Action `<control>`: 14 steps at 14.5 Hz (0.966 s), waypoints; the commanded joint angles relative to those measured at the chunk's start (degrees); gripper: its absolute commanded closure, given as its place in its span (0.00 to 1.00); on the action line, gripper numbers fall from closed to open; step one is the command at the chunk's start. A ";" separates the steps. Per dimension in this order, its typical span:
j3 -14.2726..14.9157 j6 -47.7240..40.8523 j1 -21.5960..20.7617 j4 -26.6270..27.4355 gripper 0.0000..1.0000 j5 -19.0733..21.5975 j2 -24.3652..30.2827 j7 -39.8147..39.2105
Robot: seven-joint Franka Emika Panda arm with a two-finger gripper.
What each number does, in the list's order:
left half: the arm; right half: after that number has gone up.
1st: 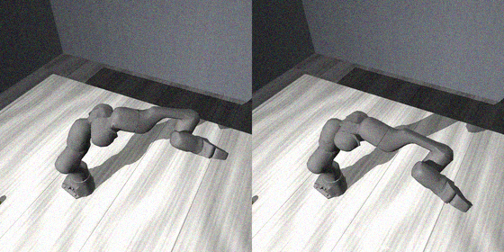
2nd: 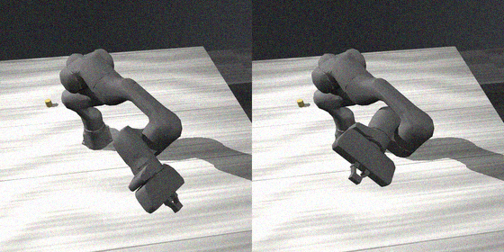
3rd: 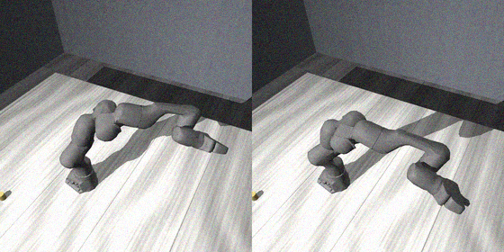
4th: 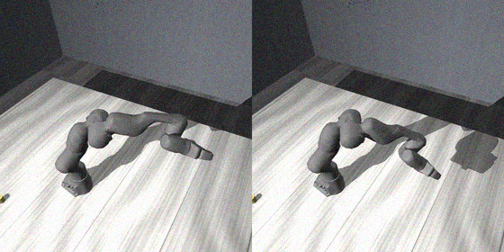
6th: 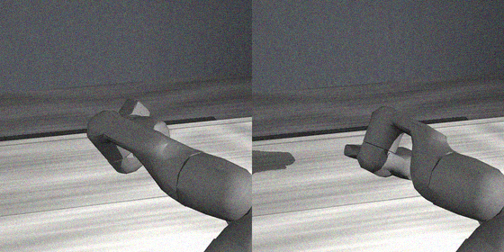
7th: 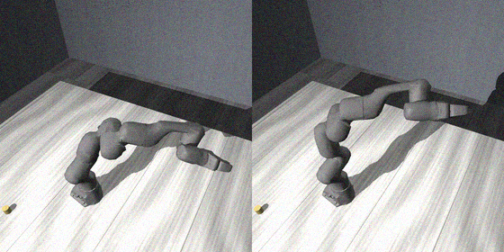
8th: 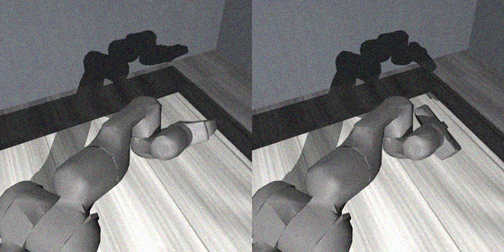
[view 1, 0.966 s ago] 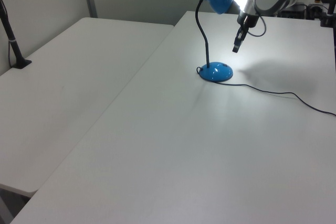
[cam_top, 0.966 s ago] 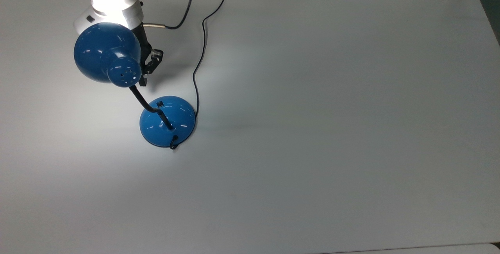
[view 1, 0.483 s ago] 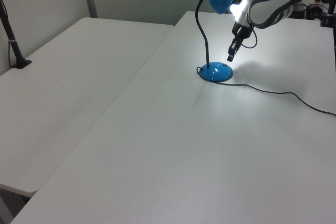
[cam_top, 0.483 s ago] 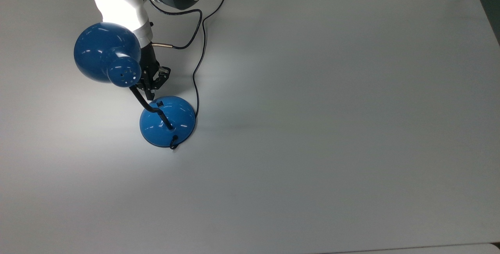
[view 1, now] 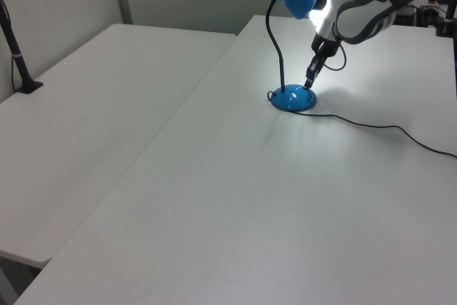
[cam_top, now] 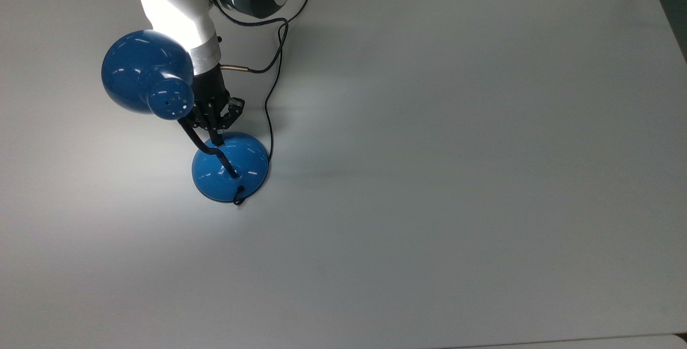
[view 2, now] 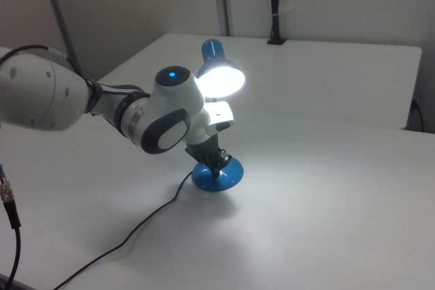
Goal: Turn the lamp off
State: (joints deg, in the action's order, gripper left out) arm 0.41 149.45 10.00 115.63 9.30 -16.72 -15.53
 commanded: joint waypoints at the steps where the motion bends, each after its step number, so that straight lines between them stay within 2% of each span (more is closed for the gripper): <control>1: -0.06 2.77 -0.60 0.21 1.00 1.07 -1.21 0.86; 8: 0.03 1.99 -0.34 1.09 1.00 1.07 -1.03 0.77; 14: 0.12 -7.31 0.89 2.06 1.00 0.36 0.81 0.33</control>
State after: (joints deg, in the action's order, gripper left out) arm 0.36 147.68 10.33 115.67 9.32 -16.89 -15.25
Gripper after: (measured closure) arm 0.991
